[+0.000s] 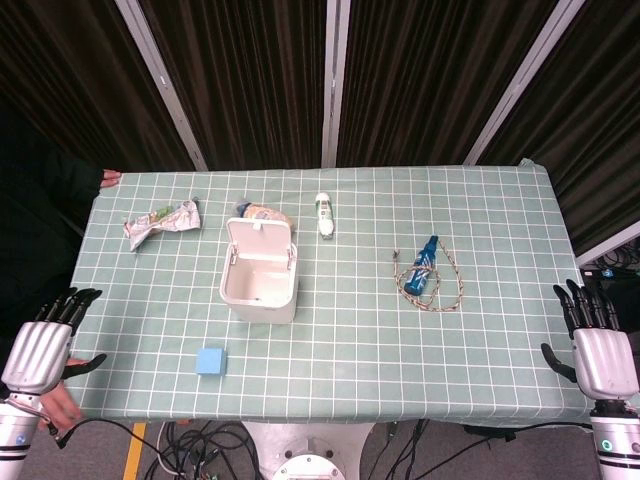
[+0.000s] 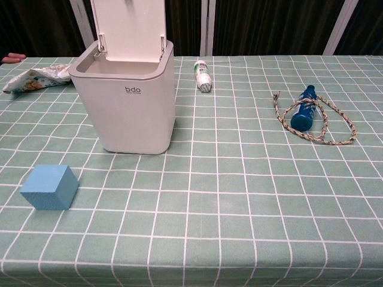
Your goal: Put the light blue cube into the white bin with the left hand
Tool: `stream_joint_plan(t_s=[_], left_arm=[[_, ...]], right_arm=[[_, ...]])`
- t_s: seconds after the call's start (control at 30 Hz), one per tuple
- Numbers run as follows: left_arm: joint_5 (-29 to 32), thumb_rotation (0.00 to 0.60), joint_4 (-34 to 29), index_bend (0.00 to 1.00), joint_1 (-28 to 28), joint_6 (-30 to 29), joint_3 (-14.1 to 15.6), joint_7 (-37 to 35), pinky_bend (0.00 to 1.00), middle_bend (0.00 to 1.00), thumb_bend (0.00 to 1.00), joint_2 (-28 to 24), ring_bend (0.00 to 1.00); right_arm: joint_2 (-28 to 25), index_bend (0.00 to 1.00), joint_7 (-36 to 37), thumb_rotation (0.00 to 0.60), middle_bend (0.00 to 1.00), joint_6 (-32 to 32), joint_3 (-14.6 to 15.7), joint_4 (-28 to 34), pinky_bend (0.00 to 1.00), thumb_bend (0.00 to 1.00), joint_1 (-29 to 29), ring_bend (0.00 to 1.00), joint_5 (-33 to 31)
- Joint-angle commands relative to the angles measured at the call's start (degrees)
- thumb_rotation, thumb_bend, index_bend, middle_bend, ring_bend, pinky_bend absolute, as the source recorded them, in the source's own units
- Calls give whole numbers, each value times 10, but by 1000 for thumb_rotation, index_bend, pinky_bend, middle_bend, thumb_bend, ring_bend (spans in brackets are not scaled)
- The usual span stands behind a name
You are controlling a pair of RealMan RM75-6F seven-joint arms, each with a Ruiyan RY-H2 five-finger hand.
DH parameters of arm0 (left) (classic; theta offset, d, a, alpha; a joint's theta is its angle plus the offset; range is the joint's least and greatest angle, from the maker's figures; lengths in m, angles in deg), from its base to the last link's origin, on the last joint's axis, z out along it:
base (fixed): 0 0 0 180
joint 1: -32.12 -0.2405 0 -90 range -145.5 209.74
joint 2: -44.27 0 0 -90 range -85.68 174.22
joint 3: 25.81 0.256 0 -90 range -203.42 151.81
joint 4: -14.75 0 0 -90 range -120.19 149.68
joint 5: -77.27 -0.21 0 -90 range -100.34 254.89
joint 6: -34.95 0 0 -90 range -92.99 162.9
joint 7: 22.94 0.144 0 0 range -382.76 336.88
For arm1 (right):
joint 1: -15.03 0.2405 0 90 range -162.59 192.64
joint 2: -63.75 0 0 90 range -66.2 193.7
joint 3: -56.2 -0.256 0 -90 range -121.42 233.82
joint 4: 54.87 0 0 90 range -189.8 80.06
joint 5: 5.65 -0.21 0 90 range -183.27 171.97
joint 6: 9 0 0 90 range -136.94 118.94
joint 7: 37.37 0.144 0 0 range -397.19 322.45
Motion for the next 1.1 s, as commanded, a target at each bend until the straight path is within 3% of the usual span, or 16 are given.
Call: stream_joint_plan(t_s=[0.03, 0.4, 0.53, 0.8, 1.1], left_arm=[[0, 600, -1, 146, 0, 0, 0, 1, 208, 152, 50, -1, 92], [-4, 600, -7, 146, 3, 4, 1, 2, 208, 151, 49, -5, 92], [-26, 600, -23, 146, 6, 15, 17, -7, 208, 152, 50, -7, 91], [-71, 600, -50, 146, 39, 84, 47, -5, 207, 152, 50, 19, 92], [-68, 600, -44, 146, 86, 173, 52, 20, 208, 152, 49, 85, 92]], right_arm=[[0, 0, 0, 600, 0, 0, 0, 0, 0, 192, 0, 0, 1], [1, 0, -3, 600, 0, -2, -1, 3, 0, 192, 1, 0, -1], [-1, 0, -6, 600, 0, -3, 2, 2, 0, 192, 1, 0, 3], [-9, 0, 1, 600, 0, 2, -1, 3, 0, 192, 0, 0, 3], [-5, 0, 16, 600, 0, -5, -1, -11, 0, 192, 0, 0, -5]])
